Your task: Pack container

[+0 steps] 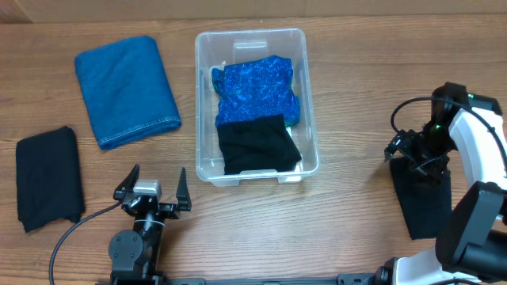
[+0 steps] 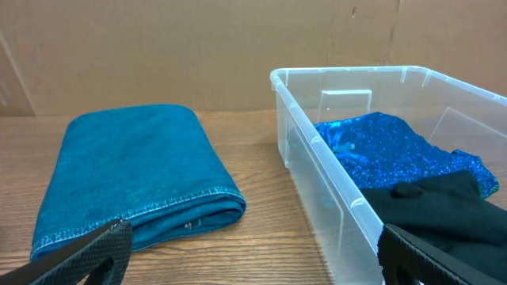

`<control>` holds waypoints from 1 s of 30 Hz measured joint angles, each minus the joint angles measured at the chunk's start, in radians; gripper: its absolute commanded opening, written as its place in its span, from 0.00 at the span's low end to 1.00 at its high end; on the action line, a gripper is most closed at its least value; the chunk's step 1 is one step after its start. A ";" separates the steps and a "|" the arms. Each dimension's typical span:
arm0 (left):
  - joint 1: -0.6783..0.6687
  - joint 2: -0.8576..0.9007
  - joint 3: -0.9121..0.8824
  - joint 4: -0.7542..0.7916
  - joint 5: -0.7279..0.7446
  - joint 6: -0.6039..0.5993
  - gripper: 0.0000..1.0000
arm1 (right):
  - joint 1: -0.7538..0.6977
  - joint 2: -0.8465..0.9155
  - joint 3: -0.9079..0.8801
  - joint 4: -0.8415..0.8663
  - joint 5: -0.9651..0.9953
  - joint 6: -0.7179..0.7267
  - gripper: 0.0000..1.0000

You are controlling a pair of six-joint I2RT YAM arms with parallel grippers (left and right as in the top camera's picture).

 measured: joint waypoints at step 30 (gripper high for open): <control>0.000 0.000 0.000 0.000 0.000 0.000 1.00 | 0.000 0.000 -0.217 0.339 0.265 -0.176 1.00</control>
